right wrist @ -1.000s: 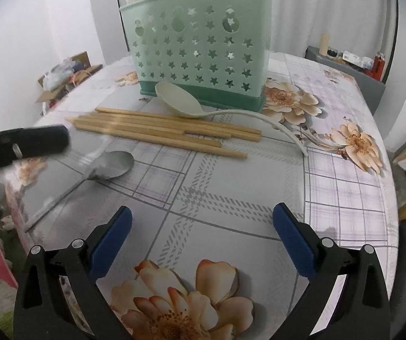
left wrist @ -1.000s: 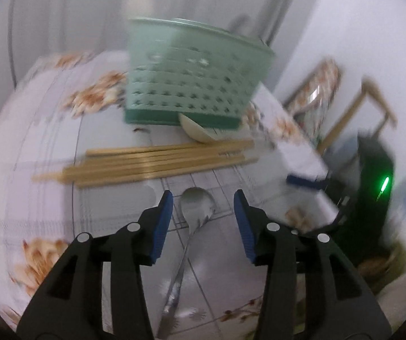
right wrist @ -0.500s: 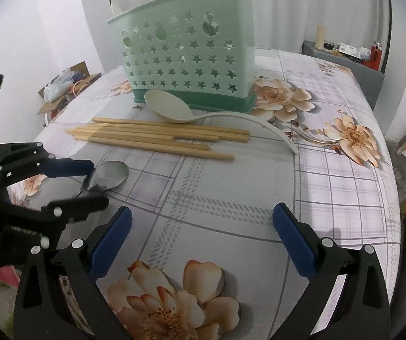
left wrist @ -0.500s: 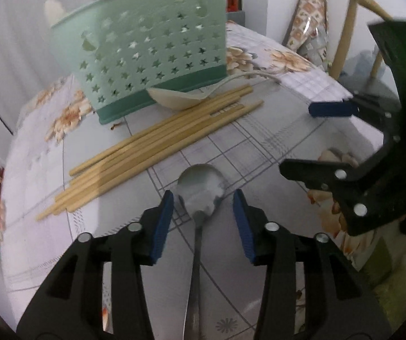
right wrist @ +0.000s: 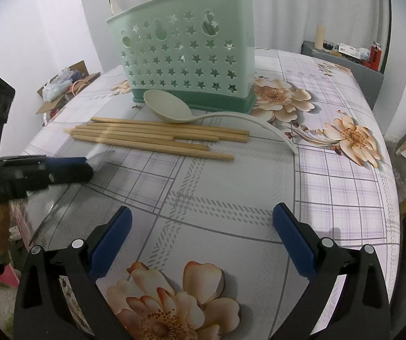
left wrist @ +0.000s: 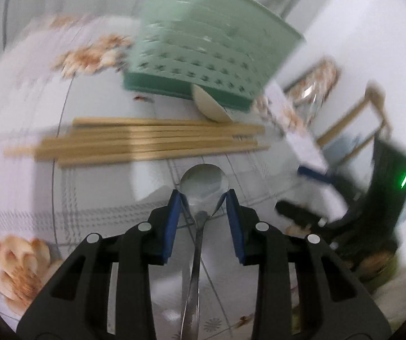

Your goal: Organize utensils

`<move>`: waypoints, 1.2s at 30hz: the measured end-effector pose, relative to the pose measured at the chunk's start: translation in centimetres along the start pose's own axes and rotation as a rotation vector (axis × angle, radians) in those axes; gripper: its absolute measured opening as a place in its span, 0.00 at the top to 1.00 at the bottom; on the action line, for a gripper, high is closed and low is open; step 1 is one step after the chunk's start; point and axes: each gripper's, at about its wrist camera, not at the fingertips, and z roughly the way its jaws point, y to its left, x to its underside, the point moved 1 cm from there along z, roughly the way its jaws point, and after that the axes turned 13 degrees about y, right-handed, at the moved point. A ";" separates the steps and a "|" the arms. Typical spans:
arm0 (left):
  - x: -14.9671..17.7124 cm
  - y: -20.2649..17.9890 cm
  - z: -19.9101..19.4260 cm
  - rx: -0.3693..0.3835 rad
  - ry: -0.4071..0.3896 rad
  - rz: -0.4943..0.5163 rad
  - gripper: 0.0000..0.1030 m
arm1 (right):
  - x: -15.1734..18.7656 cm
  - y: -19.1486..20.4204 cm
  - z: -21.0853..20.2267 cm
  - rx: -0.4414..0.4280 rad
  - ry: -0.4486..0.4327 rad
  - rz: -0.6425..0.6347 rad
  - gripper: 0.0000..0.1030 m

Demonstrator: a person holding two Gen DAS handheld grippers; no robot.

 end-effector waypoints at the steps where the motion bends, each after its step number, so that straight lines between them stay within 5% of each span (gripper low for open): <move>1: 0.0 0.8 -0.2 0.041 -0.007 -0.044 0.70 | 0.0 0.0 0.0 0.001 0.000 0.000 0.06; 5: 0.6 5.3 -1.1 0.267 -0.053 -0.282 0.70 | 0.0 0.0 0.0 0.002 0.000 0.000 0.06; 10: 1.3 7.6 -2.0 0.400 -0.114 -0.410 0.70 | 0.0 -0.1 0.1 0.003 0.000 0.000 0.06; 24: 1.5 8.8 -2.2 0.484 -0.150 -0.477 0.66 | 0.0 -0.1 0.1 0.004 0.000 -0.001 0.06; 31: 0.9 7.1 -3.1 0.322 -0.157 -0.399 0.52 | 0.0 0.0 0.1 0.005 0.000 -0.001 0.06; 36: 0.2 2.5 -2.8 -0.039 -0.107 -0.153 0.44 | 0.0 0.0 0.1 0.005 0.000 -0.001 0.06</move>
